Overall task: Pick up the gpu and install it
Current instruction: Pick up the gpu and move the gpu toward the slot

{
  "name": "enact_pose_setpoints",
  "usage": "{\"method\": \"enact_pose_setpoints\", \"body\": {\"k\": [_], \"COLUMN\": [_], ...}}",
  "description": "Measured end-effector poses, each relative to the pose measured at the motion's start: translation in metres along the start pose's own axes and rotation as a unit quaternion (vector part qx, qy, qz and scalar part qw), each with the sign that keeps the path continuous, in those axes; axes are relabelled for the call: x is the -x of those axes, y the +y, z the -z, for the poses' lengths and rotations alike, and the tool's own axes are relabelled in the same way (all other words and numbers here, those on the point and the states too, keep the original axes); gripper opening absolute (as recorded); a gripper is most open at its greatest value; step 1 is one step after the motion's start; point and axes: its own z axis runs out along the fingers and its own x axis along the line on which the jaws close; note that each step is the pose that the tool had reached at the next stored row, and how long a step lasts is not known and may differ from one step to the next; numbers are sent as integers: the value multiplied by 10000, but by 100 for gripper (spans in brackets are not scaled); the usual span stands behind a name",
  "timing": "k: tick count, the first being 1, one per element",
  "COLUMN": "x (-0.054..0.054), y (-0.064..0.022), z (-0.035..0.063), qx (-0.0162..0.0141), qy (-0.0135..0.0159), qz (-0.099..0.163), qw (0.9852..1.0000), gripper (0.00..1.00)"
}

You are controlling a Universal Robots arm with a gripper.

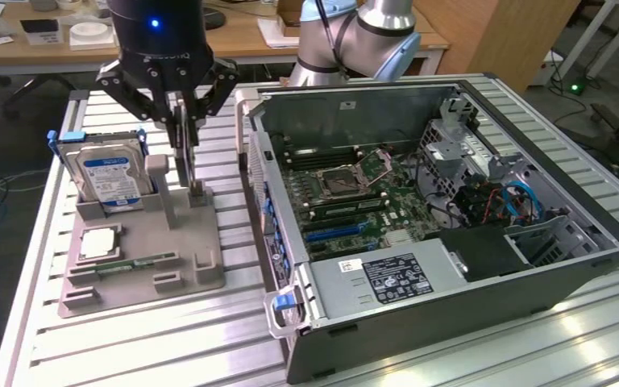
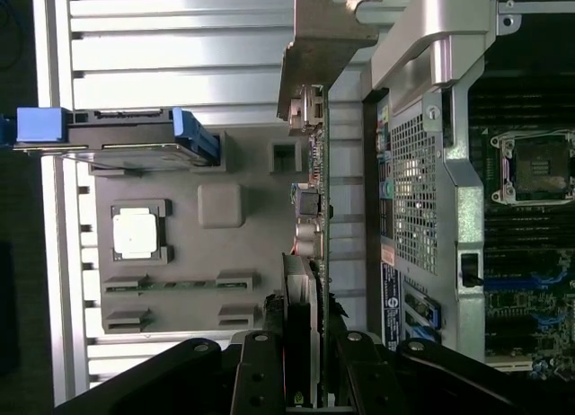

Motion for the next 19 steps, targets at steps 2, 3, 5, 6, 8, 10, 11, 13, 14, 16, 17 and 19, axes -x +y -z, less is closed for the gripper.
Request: {"method": "enact_pose_setpoints", "body": {"k": [2,3,5,6,8,10,11,13,14,16,17,19], "x": [0,0,1,0,1,1,1,1,1,1,1,1], "y": [1,1,2,2,3,3,4,4,5,5,5,6], "z": [14,19,32,39,51,64,70,80,85,96,101,112], "qx": [0,0,0,0,0,0,0,0,0,0,0,0], "qy": [0,0,0,0,0,0,0,0,0,0,0,0], "qz": [0,0,0,0,0,0,0,0,0,0,0,0], "qw": [10000,10000,10000,10000,10000,10000,10000,10000,10000,10000,10000,10000], "gripper": [27,27,27,27,27,27,27,27,27,27,27,27]}}
